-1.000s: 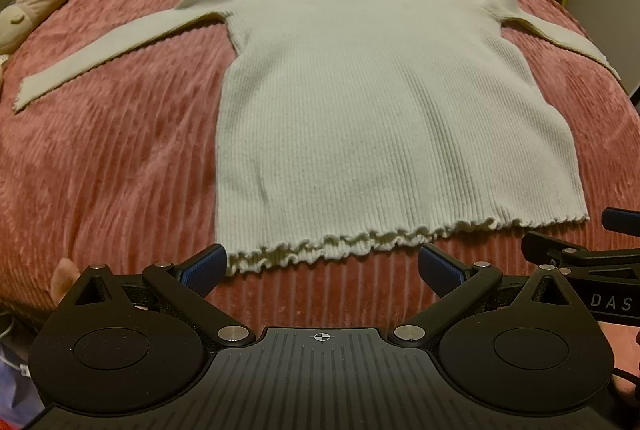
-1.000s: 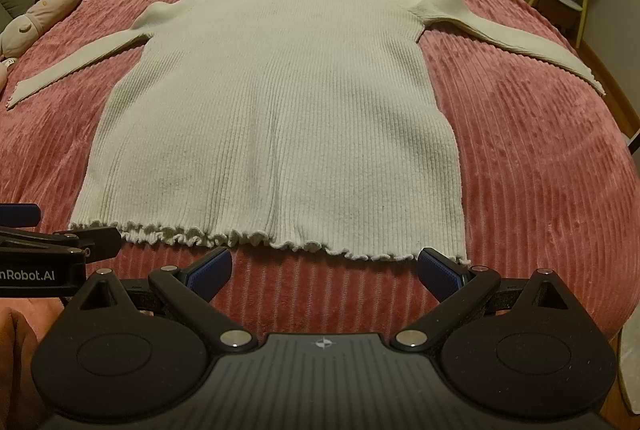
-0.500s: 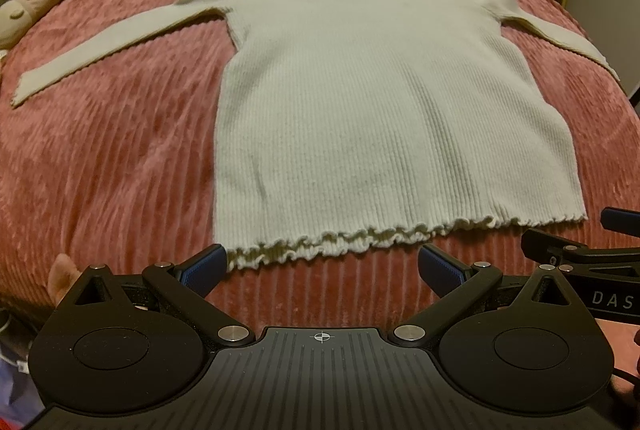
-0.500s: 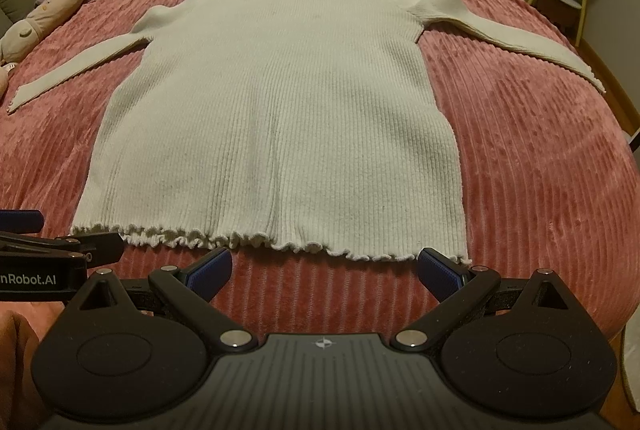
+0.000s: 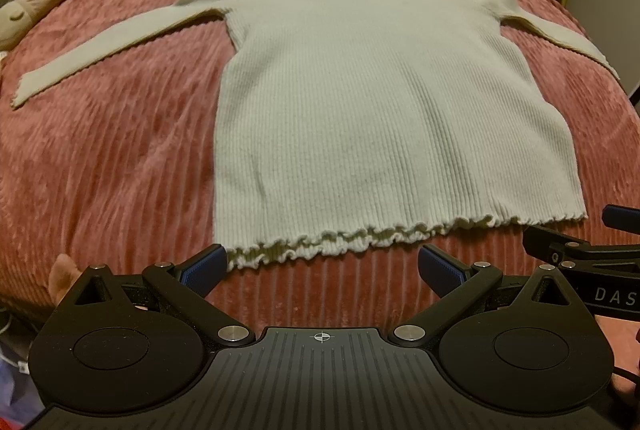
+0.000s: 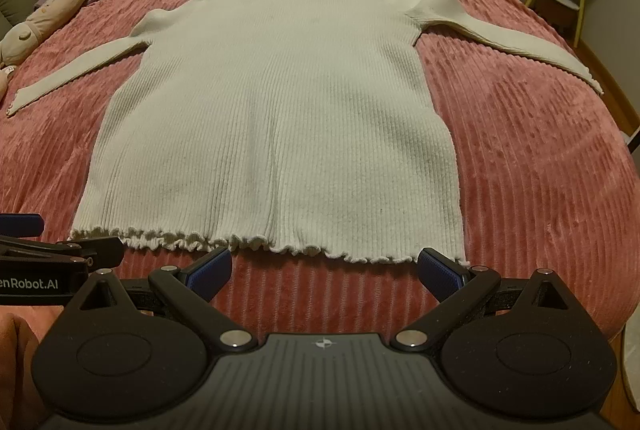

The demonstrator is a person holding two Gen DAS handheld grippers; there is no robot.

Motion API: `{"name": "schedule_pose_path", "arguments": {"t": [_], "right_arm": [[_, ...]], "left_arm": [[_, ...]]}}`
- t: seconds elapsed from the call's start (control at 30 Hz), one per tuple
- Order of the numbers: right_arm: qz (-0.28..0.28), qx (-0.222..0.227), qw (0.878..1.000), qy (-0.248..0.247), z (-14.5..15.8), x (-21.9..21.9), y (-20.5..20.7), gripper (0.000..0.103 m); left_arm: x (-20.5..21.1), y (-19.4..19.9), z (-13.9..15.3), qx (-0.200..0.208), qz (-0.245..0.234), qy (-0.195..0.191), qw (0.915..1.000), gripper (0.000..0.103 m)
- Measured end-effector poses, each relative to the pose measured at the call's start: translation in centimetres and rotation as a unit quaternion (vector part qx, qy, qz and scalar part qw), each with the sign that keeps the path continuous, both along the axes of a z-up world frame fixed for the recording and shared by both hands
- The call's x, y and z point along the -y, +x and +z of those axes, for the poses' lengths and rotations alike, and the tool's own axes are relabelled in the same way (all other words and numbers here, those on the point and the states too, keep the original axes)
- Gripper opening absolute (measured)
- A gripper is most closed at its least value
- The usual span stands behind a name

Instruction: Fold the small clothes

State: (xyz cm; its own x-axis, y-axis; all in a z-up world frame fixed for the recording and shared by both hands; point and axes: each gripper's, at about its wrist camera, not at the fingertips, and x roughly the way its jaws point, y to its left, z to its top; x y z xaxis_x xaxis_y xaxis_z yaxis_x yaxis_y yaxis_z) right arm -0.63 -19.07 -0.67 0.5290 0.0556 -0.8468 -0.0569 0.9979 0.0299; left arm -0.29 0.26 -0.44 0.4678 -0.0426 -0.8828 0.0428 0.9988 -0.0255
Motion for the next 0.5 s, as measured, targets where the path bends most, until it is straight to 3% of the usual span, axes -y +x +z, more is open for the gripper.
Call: {"name": "schedule_pose_path", "arguments": {"t": [0.5], "right_arm": [[0.000,0.003,1.000,0.002,0.16,0.13,-0.09,0.099]], "left_arm": [[0.18,-0.03,0.26,-0.002,0.001,-0.004,1.0000,0.103]]}}
